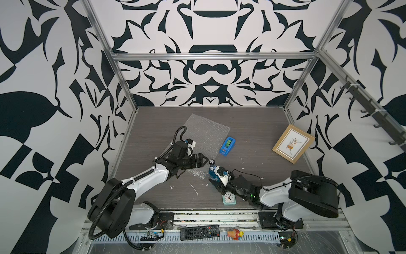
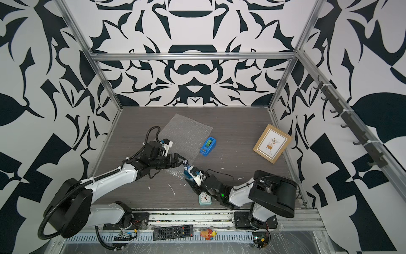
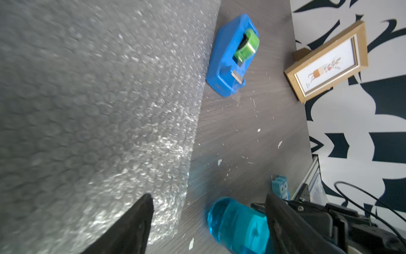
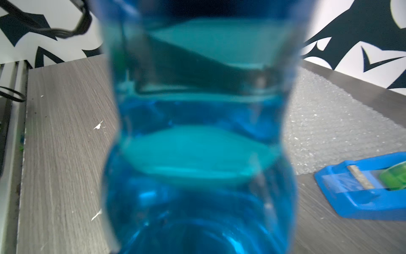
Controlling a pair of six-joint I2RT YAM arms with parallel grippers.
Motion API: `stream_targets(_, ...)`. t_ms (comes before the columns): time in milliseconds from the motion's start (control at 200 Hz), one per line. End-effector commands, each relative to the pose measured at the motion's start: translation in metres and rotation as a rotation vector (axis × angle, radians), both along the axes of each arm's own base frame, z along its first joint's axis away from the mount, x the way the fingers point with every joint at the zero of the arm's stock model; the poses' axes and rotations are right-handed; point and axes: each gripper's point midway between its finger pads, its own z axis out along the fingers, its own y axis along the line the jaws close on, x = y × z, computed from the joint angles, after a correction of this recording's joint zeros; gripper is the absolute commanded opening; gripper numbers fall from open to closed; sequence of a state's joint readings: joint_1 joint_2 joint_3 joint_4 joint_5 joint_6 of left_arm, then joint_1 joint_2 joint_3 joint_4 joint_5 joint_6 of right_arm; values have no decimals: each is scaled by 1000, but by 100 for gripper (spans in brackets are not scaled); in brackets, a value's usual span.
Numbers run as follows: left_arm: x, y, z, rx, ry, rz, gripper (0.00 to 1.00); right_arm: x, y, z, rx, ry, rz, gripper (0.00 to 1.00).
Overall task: Wrap wine bottles in bubble wrap
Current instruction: Pick up the wine bottle from the center of the board, then adjust the bubble wrap at the center of the board.
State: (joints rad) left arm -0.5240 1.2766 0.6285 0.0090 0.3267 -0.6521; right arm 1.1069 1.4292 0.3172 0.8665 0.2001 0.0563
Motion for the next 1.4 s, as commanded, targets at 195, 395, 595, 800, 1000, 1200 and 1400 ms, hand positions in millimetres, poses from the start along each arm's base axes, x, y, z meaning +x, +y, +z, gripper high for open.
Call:
stream_targets(195,32,144,6,135,84,409,84,48,14,91,-259,207,56,22)
stream_targets(395,37,188,-6,92,197,488,89,67,44,88,-490,397,177,22)
stream_targets(595,38,193,-34,95,317,511,89,87,75,60,-626,508,220,19)
stream_targets(800,40,197,-57,120,411,541,79,102,101,31,-687,534,229,19)
stream_targets(1000,48,209,-74,173,485,595,70,103,116,9,-738,536,267,19)
stream_targets(1200,65,212,-83,171,508,623,65,105,118,-4,-746,522,278,19)
stream_targets(1400,72,209,-95,142,549,628,35,103,114,-11,-767,501,303,19)
